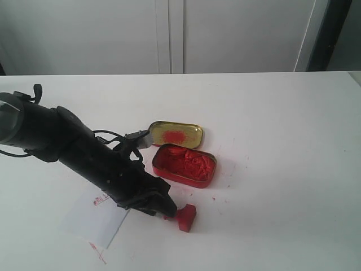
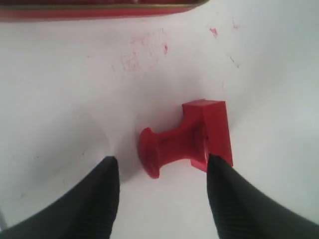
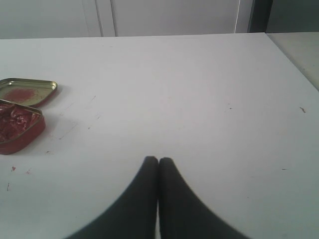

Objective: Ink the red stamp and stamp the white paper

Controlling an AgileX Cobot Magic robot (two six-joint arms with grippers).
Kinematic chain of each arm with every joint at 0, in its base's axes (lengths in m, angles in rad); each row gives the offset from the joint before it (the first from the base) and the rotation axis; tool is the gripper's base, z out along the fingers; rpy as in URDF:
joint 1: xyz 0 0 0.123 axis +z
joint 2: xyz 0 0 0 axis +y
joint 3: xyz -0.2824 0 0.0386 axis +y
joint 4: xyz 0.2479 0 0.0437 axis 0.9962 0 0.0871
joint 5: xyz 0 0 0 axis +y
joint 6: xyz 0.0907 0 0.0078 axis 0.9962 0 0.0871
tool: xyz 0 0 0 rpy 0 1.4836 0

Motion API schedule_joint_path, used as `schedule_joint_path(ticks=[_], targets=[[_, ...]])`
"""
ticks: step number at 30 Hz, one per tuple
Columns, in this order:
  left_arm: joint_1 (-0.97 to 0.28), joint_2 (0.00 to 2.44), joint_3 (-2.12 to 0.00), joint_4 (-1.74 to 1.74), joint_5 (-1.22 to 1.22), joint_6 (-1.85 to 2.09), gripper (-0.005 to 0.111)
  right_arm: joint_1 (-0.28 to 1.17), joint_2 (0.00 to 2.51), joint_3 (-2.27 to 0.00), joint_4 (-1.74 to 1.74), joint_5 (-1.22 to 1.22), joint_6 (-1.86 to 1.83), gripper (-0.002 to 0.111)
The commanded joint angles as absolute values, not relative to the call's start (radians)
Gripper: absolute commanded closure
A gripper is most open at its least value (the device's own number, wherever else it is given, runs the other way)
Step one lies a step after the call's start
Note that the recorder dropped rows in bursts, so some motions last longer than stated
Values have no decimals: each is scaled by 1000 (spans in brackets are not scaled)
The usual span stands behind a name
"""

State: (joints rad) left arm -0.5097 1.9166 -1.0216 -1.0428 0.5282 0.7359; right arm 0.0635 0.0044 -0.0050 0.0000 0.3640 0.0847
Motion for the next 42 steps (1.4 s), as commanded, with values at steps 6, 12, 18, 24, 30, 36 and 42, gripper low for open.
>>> schedule_joint_path(ticks=[6,12,18,24,30,36,42], targets=[[-508,1904,-1015,-971,523,694,48,58,0,0,-8,349,88,108],[-508,1856,-1015,-961,531,694,59,58,0,0,-8,349,88,108],[-508,1787,-1015,-922,550,692,78,58,0,0,-8,349,88,108],[-508,1754,-1015,-896,595,676,94,58,0,0,-8,349,88,108],[-508,1753,-1015,-889,600,667,107,58,0,0,-8,349,88,108],[-508,1753,-1015,-870,588,660,107,58,0,0,-8,349,88,108],[-490,1753,-1015,-728,562,528,107,58,0,0,-8,349,88,108]])
